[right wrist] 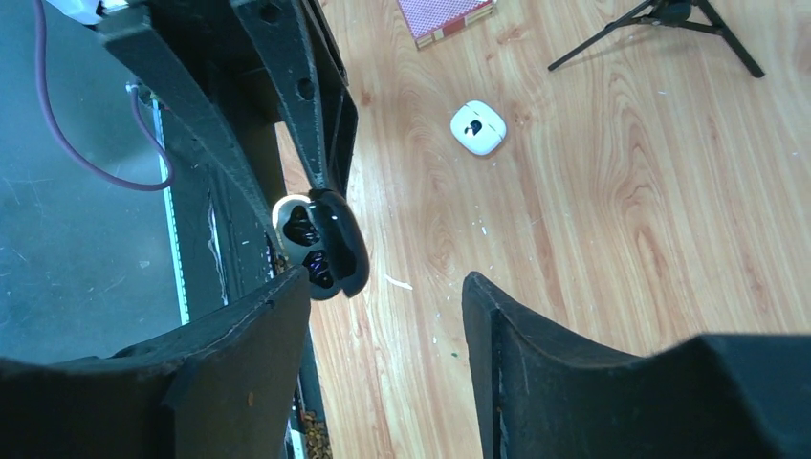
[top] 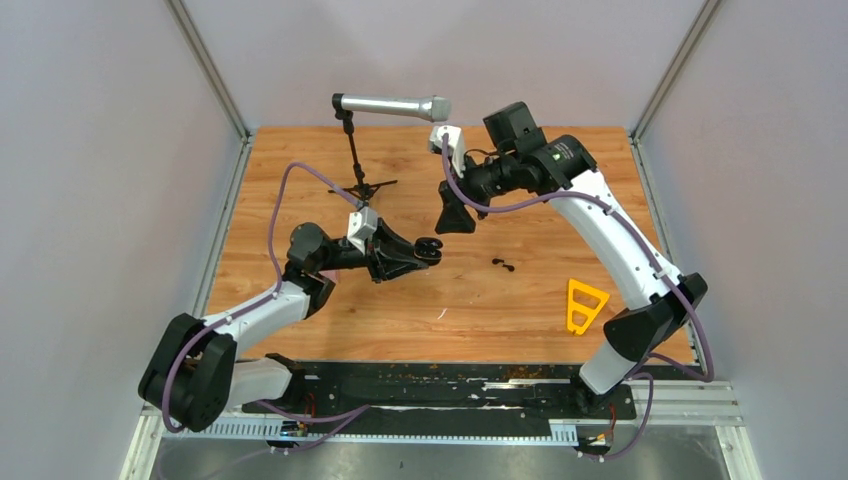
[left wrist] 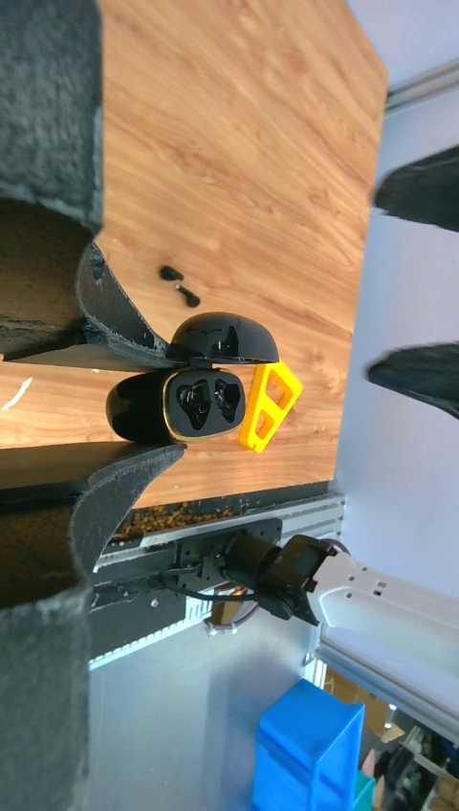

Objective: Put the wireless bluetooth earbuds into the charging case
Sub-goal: Adjust the earbud at the center of the board.

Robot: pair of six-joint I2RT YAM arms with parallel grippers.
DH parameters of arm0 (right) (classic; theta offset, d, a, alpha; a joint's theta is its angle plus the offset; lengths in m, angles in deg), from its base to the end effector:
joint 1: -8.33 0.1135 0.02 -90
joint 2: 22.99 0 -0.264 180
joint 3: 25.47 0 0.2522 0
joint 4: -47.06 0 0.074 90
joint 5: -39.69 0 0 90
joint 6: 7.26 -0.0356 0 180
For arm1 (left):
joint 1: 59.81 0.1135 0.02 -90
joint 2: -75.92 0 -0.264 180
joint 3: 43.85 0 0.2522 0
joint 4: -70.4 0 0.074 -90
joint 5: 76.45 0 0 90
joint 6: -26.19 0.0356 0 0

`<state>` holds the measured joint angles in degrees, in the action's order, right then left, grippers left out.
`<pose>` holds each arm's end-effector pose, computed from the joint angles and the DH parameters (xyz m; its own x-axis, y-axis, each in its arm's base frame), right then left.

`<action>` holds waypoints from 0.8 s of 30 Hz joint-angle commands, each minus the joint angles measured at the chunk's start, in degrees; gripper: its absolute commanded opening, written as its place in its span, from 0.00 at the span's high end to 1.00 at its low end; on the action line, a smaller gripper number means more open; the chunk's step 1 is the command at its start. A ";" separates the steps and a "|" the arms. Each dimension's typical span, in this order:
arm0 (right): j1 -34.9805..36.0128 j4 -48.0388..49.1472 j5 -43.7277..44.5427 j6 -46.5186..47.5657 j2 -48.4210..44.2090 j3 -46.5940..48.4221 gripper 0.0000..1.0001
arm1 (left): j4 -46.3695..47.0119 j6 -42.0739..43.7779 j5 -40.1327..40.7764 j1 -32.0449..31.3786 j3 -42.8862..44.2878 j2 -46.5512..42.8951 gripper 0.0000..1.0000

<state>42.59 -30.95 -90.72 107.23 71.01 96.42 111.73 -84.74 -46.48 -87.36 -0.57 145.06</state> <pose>0.2566 0.2027 0.4172 -0.2571 -0.5570 -0.7897 -0.9656 0.1807 0.1869 0.1998 -0.1390 0.2747 -0.1261 -0.1355 -0.9827 0.9917 0.0089 -0.1285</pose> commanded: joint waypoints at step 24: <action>-16.05 12.65 25.87 -7.24 -1.24 -34.83 0.63 | -2.44 -5.27 1.28 1.31 3.76 -3.41 1.00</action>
<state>27.25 -23.54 -67.20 108.80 68.56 64.01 110.55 -90.62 -44.56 -86.64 0.66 143.22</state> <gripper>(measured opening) 0.378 0.363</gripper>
